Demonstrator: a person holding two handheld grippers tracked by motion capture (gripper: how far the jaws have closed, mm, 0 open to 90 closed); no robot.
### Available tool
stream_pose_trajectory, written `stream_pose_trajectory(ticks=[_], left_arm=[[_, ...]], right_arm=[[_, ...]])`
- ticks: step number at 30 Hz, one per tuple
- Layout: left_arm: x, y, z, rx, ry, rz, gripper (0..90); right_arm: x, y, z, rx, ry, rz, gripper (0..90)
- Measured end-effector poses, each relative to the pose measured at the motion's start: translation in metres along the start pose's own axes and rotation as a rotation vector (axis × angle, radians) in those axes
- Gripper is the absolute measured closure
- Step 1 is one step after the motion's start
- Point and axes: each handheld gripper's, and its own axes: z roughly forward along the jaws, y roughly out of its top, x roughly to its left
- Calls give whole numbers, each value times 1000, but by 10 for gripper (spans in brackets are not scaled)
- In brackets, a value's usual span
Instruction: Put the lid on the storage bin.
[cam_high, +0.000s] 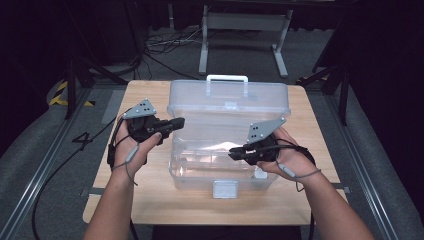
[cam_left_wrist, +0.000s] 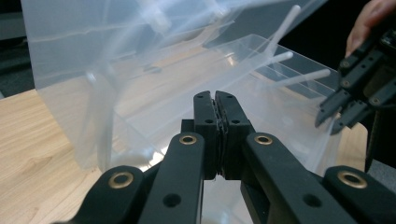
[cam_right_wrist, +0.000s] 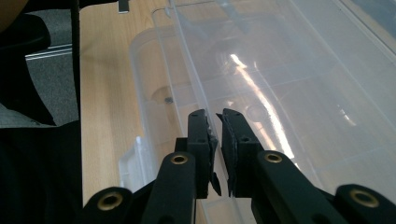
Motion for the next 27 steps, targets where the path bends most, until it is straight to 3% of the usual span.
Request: stream_pose_trajectory(ticks=[6, 14, 20, 27], left_arm=[[0, -1, -1, 6, 27, -8, 896], [1, 0, -3, 8, 21, -7, 896], [1, -1, -4, 10, 17, -10, 894], [0, -2, -5, 19, 14, -6, 889]], right_arm=[[4, -5, 2, -1, 9, 4, 825], [4, -8, -4, -22, 4, 21, 816], [2, -11, -15, -94, 12, 61, 803], [-1, -20, -31, -146, -19, 94, 837]])
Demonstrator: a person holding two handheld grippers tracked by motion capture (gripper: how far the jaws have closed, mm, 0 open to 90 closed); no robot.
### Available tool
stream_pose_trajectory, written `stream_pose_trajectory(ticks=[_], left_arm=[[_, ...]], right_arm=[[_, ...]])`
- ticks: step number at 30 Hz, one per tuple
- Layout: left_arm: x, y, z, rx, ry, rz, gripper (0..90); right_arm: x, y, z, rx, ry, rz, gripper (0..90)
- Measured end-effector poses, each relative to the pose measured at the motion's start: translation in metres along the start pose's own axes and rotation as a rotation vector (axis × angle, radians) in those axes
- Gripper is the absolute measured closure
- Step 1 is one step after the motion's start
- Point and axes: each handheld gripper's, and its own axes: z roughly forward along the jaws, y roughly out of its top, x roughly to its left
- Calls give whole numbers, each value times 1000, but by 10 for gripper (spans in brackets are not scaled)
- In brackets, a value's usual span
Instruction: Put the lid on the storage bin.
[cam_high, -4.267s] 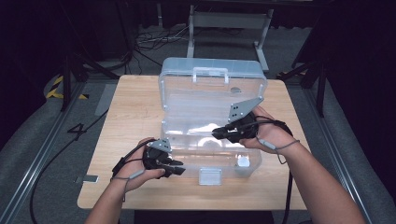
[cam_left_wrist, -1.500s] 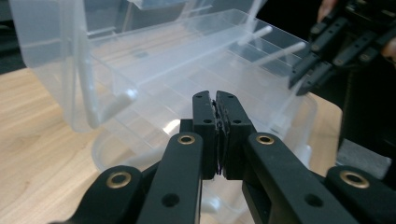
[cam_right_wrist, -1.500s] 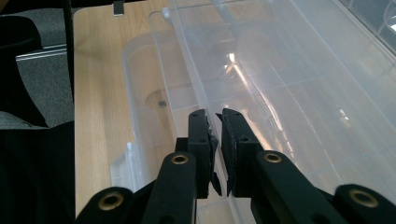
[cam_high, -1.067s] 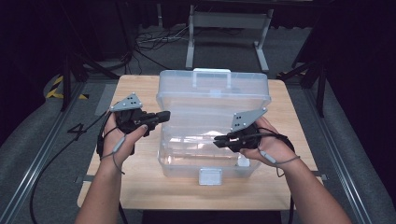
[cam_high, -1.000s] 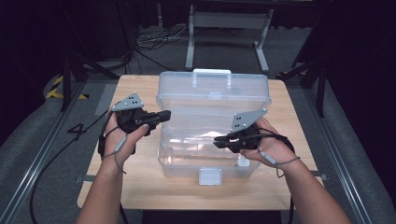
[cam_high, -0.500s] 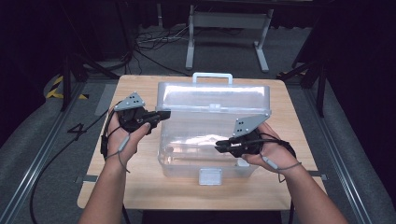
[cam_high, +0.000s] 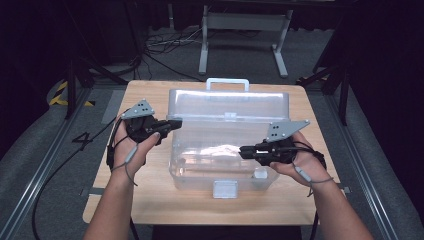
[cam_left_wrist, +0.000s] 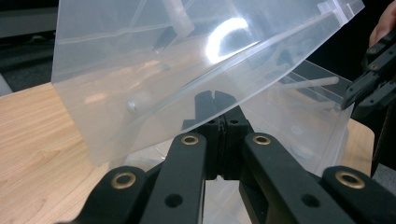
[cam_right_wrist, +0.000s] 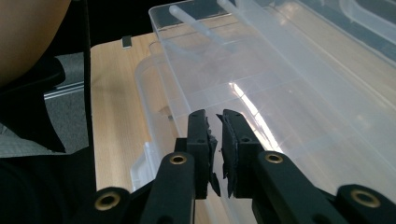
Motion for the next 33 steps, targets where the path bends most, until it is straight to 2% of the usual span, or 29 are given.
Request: stream_pose_trajectory(ticks=[7, 8, 15, 18, 21, 28, 33], left_arm=[[-2, -1, -2, 0, 2, 6, 879], [-2, -1, -3, 16, -1, 8, 878], [-4, -2, -4, 28, 6, 12, 879], [-5, -3, -4, 33, 4, 9, 880], [-5, -3, -5, 43, 3, 15, 882], [-6, -5, -5, 60, 0, 19, 891], [-7, -6, -6, 68, -2, 21, 891]], right_arm=[[-3, -10, -14, -47, -29, 39, 880], [-4, -13, -15, -58, -35, 45, 880], [-10, -28, -19, -113, -54, 88, 884], [-13, -32, -24, -114, -79, 99, 886], [-17, -36, -33, -142, -111, 123, 893], [-24, -46, -47, -171, -174, 156, 900], [-28, -49, -52, -184, -194, 178, 900]])
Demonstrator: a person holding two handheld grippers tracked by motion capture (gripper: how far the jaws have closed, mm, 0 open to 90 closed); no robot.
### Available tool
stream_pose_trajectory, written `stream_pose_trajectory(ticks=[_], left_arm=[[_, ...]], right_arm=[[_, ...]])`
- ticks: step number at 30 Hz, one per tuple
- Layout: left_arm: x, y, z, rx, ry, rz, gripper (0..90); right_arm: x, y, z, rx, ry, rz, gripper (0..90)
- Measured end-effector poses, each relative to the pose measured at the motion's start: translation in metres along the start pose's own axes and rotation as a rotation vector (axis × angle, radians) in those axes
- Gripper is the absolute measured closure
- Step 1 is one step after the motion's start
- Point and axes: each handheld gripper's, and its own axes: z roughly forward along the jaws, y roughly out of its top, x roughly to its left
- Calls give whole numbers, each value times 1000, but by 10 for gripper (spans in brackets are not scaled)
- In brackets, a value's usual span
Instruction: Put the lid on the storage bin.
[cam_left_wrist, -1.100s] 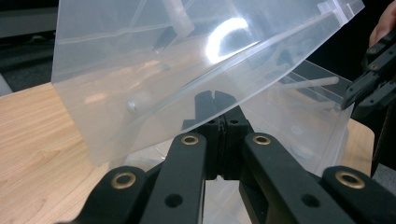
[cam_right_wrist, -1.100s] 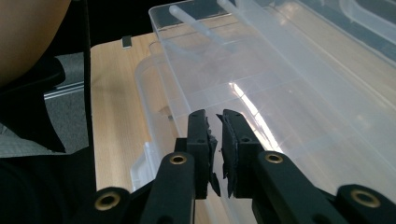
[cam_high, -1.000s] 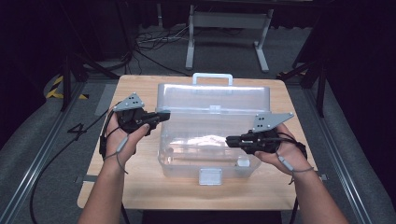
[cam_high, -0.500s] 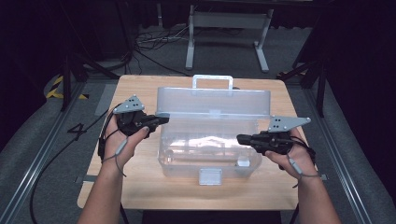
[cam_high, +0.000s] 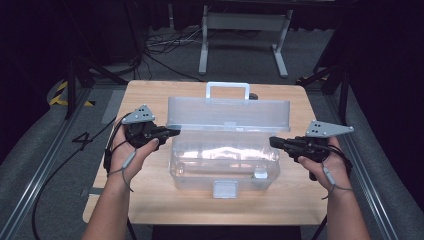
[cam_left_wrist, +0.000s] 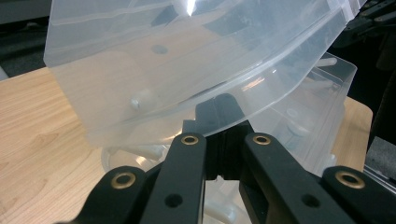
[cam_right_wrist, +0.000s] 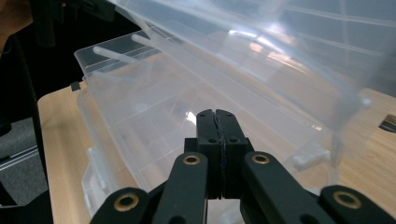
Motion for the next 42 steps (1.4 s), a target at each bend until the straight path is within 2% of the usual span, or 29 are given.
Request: stream_pose_trajectory(ticks=[9, 16, 19, 27, 33, 42], left_arm=[[-1, -1, 0, 15, -5, -1, 892], [-2, -3, 0, 30, -11, -4, 892], [-4, -4, 0, 39, -14, -3, 891], [-5, -5, 0, 57, -22, -3, 879], [-7, -9, -2, 92, -23, -5, 879], [-8, -14, -11, 108, -14, -14, 879]], right_arm=[[-8, -3, -10, -33, -37, 52, 900], [-13, -5, -12, -46, -49, 90, 900], [-15, -5, -14, -46, -41, 104, 900], [-14, -5, -14, -37, -33, 110, 900], [-14, -4, -14, -31, -31, 105, 900], [-14, -6, -16, 22, -5, 116, 900]])
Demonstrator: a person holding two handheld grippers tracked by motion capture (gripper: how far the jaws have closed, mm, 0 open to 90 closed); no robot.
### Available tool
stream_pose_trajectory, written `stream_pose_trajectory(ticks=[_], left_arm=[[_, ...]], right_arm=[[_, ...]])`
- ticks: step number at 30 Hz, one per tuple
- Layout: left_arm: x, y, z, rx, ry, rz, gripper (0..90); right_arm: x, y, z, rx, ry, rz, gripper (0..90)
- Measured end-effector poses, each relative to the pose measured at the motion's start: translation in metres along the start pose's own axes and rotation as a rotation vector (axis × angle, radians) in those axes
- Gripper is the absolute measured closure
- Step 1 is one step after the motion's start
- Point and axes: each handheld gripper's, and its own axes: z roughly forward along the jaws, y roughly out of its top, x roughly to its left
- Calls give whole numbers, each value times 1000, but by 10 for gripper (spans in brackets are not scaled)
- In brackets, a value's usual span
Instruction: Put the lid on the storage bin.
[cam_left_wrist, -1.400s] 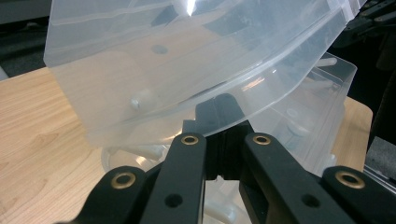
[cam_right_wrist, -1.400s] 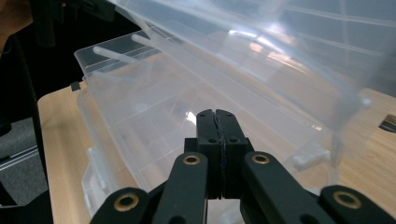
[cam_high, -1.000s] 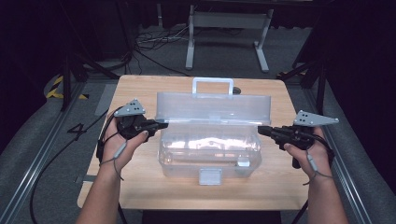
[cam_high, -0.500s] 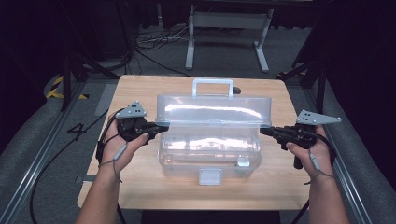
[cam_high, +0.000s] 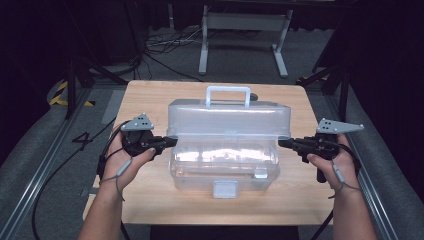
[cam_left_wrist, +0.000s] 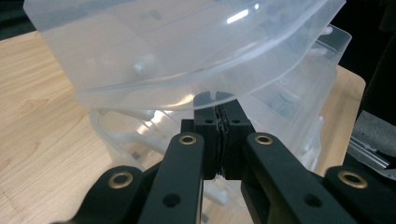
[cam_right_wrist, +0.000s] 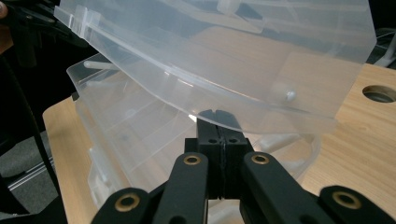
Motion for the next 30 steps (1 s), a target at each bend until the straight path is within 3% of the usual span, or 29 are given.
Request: stream_pose_trajectory(ticks=[13, 30], left_arm=[[-1, -2, -3, 75, -17, 16, 887], [-4, -5, -2, 168, -43, 23, 884]], right_arm=[[2, -1, -7, 88, 21, 34, 900], [3, -5, -5, 188, 19, 16, 900]])
